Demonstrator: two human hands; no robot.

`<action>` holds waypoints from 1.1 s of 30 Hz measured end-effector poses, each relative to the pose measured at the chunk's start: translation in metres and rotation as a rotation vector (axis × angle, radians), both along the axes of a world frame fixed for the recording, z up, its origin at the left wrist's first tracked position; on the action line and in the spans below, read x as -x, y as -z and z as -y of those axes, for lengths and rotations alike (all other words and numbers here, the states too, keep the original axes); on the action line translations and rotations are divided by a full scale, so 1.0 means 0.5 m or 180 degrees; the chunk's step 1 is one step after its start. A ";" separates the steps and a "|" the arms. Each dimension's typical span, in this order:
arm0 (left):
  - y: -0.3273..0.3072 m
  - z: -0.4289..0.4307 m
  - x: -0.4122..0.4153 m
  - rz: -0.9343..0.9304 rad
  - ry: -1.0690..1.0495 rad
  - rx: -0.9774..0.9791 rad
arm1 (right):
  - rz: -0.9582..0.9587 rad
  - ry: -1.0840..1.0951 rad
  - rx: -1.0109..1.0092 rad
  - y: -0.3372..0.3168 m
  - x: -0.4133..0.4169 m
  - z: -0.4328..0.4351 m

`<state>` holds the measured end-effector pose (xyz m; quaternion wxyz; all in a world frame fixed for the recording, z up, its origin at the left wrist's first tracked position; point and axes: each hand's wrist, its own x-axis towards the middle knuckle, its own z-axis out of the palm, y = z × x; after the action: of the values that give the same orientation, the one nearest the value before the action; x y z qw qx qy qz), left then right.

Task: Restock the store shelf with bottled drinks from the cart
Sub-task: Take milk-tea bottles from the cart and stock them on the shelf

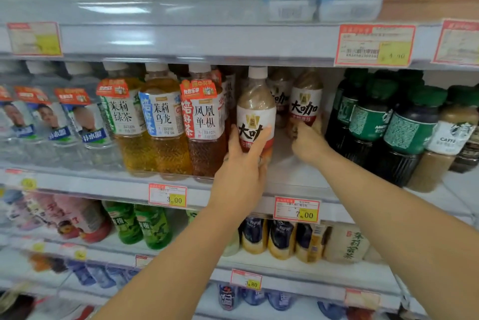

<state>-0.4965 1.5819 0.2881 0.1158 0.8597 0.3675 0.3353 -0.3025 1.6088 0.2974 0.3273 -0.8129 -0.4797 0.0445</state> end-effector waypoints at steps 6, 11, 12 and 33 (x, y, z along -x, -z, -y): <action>0.008 -0.010 0.006 -0.0105 0.0026 -0.0007 | 0.0065 -0.0049 -0.0122 -0.003 -0.032 -0.049; 0.013 -0.019 0.000 -0.0054 0.0052 -0.0028 | -0.0157 0.0140 -0.0213 0.003 -0.059 -0.082; 0.013 -0.021 -0.002 -0.0040 0.0060 -0.0026 | -0.0142 0.0154 -0.0228 0.005 -0.067 -0.088; -0.026 -0.116 -0.182 -0.0102 0.0516 0.0357 | 0.0454 -0.1178 0.0984 -0.017 -0.014 0.260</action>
<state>-0.4056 1.6400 0.3014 0.1846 0.8840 0.3168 0.2899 -0.2956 1.4789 0.3062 0.1507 -0.7527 -0.6297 0.1191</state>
